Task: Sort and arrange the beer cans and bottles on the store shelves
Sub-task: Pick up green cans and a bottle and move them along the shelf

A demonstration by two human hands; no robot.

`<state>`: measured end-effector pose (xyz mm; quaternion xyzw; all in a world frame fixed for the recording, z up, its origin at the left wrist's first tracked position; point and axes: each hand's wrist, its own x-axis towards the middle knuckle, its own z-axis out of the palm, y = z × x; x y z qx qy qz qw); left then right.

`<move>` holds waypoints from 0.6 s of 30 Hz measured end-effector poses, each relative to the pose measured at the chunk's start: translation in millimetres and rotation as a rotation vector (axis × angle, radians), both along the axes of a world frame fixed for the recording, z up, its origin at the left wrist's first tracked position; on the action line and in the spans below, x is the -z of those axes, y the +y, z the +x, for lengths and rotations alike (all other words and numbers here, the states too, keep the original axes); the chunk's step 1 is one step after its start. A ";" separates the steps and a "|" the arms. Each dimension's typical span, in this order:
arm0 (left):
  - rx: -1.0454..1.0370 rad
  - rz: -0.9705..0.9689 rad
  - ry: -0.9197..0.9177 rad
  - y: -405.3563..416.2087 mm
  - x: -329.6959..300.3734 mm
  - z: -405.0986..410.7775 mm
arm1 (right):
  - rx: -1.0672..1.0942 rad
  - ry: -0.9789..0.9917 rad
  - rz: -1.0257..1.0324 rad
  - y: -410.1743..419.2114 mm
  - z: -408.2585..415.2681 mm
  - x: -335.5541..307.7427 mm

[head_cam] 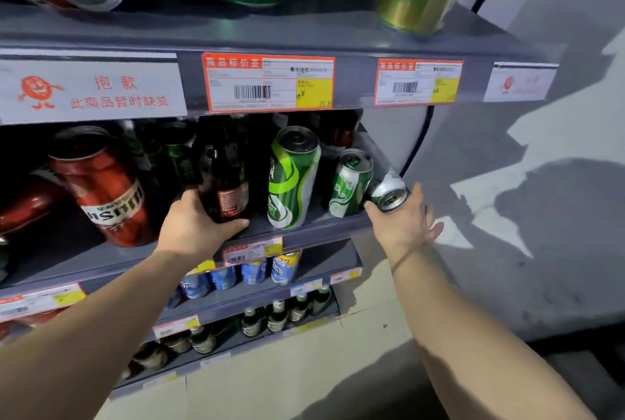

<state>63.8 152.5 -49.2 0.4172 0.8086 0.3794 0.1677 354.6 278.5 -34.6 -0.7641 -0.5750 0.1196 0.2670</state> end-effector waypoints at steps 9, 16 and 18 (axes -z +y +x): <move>-0.025 0.043 -0.027 -0.6 -6.0 6.9 | -0.186 0.416 0.248 -0.6 -3.7 -12.1; -0.026 0.039 -0.027 -1.6 -10.4 11.5 | -0.181 0.621 0.400 10.3 -6.5 -44.8; -0.029 0.021 -0.018 -1.6 -10.1 11.6 | -0.209 0.541 0.375 16.9 -6.8 -46.7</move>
